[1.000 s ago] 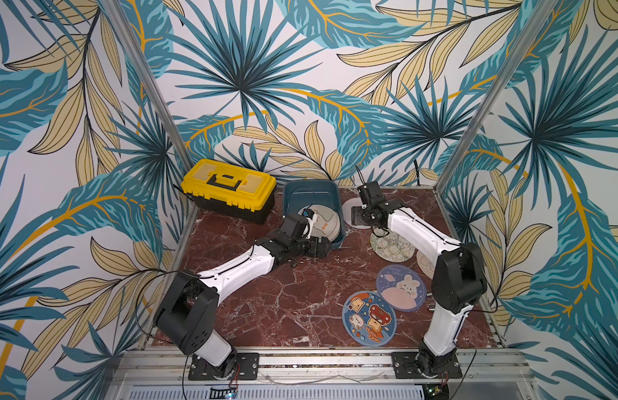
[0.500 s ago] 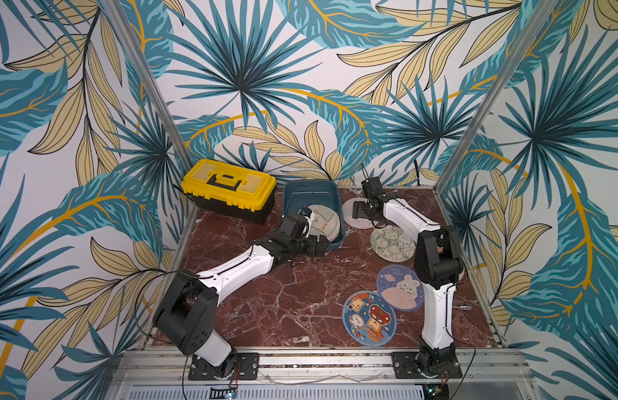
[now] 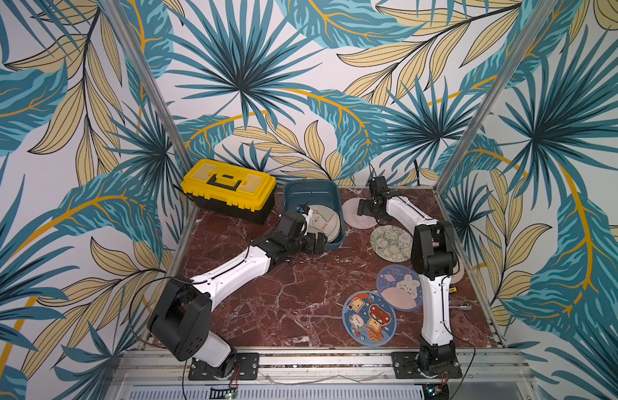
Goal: Put the coasters into the storage box
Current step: Pick up the coaster from the center of the board.
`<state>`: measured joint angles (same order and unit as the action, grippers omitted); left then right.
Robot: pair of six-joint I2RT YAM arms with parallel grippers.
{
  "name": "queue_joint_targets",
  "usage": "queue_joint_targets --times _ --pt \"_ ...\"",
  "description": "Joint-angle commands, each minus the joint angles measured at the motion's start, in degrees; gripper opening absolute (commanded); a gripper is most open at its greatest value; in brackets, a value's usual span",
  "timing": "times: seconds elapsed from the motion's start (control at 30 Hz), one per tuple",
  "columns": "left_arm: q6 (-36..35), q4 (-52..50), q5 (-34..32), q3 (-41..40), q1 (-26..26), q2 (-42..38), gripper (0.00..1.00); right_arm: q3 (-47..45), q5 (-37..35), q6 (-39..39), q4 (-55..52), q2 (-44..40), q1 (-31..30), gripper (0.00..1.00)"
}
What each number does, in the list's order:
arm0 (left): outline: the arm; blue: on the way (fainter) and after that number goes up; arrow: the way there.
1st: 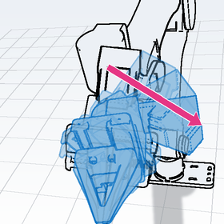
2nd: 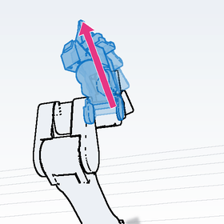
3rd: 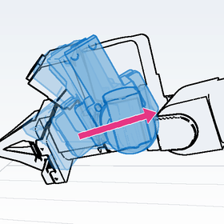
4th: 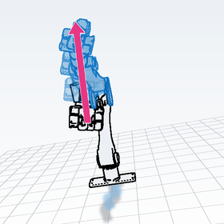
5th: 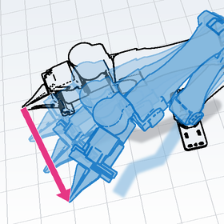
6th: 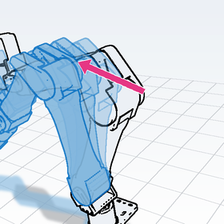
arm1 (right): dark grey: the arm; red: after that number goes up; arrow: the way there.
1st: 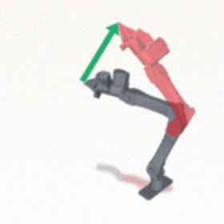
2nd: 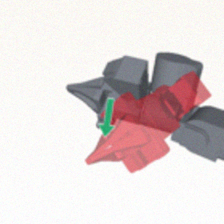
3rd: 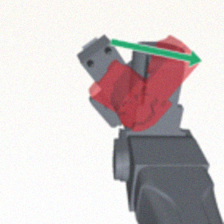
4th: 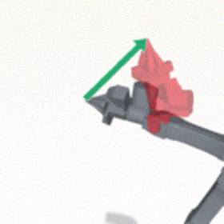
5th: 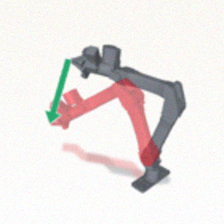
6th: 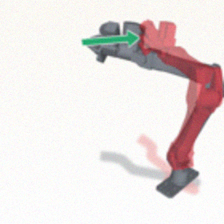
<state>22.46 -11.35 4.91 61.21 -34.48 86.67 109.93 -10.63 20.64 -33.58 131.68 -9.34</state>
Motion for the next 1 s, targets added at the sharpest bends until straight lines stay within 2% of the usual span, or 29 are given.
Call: queue_joint_targets --times 0.0,0.23,0.83,0.97 --pt "-0.55 0.72 -0.70 -0.39 -0.15 -1.72 1.00 1.38 1.90 1.34 -1.57 1.87 0.54 0.99" --pt "-0.67 0.70 -1.26 -0.83 -0.15 -1.92 1.00 3.86 3.25 1.86 -2.77 4.50 0.97 0.99" --pt "-1.37 0.27 -2.32 -0.57 -0.15 -1.59 1.00 2.57 7.09 5.28 -2.16 6.75 1.26 0.99" --pt "-1.45 0.28 -2.50 -0.55 -0.15 -1.40 1.00 2.75 7.73 5.82 -2.44 7.35 1.26 0.92"
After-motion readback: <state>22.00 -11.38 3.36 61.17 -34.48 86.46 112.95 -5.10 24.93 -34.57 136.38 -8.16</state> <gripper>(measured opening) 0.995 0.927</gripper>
